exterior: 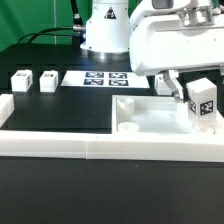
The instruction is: Assemble square table
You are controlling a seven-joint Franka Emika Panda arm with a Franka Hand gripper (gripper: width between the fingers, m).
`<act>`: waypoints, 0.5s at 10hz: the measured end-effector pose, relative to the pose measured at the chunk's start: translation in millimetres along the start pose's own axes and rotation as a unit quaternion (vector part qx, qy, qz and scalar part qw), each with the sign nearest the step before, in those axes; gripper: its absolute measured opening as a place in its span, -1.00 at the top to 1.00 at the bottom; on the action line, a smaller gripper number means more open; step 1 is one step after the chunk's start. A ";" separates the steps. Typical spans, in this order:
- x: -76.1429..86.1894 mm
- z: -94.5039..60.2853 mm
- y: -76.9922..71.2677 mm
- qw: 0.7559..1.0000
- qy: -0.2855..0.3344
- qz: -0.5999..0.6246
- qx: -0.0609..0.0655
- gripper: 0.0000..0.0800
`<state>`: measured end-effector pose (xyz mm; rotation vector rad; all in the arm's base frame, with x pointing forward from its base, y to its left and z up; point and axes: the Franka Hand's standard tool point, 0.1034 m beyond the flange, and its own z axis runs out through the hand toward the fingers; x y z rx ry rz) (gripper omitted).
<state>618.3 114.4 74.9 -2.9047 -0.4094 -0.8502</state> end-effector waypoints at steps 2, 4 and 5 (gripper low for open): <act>0.0 0.0 0.0 1.000 0.000 0.000 0.000 -0.61; 0.0 0.0 0.0 1.000 0.000 0.000 0.000 -0.62; 0.0 0.0 0.0 1.000 0.000 0.000 0.000 -0.62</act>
Offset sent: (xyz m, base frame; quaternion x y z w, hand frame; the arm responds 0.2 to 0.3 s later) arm 0.0000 0.0000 0.0000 0.0000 0.0000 0.0000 1.0000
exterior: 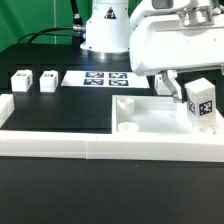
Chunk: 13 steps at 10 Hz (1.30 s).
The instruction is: Assemble square table
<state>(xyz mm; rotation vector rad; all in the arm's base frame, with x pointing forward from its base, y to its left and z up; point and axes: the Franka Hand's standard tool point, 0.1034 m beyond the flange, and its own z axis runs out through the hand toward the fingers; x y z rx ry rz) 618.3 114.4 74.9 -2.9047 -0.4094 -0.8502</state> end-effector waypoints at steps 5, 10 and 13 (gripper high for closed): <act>0.0 -0.6 3.6 1.000 -0.008 -0.003 0.001 -0.62; 17.0 -15.1 18.3 0.993 -0.111 0.012 0.028 -0.62; 27.3 -16.8 10.2 0.968 -0.240 0.038 0.069 -0.62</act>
Offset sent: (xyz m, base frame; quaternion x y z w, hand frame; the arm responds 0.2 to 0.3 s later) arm 0.0000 0.0000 0.0000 0.0000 0.0000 0.0000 1.0000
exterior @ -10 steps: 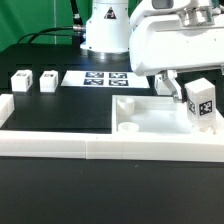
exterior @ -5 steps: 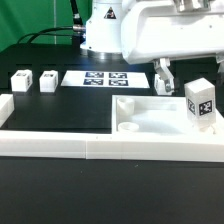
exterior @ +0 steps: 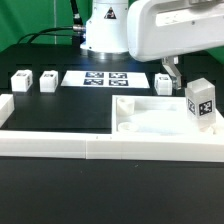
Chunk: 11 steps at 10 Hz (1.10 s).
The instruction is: Assemble square table
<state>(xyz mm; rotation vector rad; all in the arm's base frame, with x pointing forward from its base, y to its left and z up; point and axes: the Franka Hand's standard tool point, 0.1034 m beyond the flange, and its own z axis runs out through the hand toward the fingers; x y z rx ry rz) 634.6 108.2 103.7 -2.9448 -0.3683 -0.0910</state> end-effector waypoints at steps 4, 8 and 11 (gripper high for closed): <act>4.7 8.3 0.8 0.996 -0.086 -0.003 0.025 -0.62; 6.4 22.0 -0.3 0.997 -0.071 0.009 0.022 -0.62; 5.9 22.9 0.1 0.996 -0.073 0.038 0.021 -0.20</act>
Offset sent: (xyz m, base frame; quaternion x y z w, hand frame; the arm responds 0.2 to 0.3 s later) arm -0.0031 -0.0038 -0.0072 -0.0119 0.0194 -0.0003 0.9997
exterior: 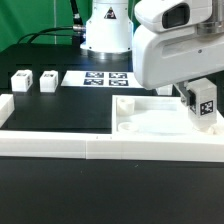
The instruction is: Assemble square table
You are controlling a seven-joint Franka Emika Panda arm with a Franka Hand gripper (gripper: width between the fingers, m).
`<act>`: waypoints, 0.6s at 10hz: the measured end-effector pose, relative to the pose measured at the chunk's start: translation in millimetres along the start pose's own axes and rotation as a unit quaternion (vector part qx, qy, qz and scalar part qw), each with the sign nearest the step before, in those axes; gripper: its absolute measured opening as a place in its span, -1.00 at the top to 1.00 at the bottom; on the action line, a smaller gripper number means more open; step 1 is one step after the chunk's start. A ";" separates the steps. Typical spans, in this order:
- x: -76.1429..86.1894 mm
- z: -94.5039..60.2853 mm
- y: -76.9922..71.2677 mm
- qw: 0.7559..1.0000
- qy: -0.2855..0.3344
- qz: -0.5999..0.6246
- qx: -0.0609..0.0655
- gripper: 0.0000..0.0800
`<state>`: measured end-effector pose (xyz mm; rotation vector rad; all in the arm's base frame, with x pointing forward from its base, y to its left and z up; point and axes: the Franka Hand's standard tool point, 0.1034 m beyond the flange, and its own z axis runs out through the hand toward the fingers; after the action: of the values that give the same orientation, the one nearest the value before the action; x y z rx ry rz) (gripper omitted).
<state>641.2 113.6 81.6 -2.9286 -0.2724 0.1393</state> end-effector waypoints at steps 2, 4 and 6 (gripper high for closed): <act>-0.1 0.0 0.9 0.998 0.000 0.070 -0.001 0.27; 0.0 -0.1 1.7 0.993 0.000 0.114 -0.001 0.27; 0.3 0.2 2.4 0.982 0.006 0.190 -0.002 0.27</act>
Offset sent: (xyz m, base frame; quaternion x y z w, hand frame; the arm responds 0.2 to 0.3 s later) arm 0.0000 0.0000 0.0000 0.0000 0.0000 0.1296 0.9916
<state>641.8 111.4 81.0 -2.9488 0.2940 0.1739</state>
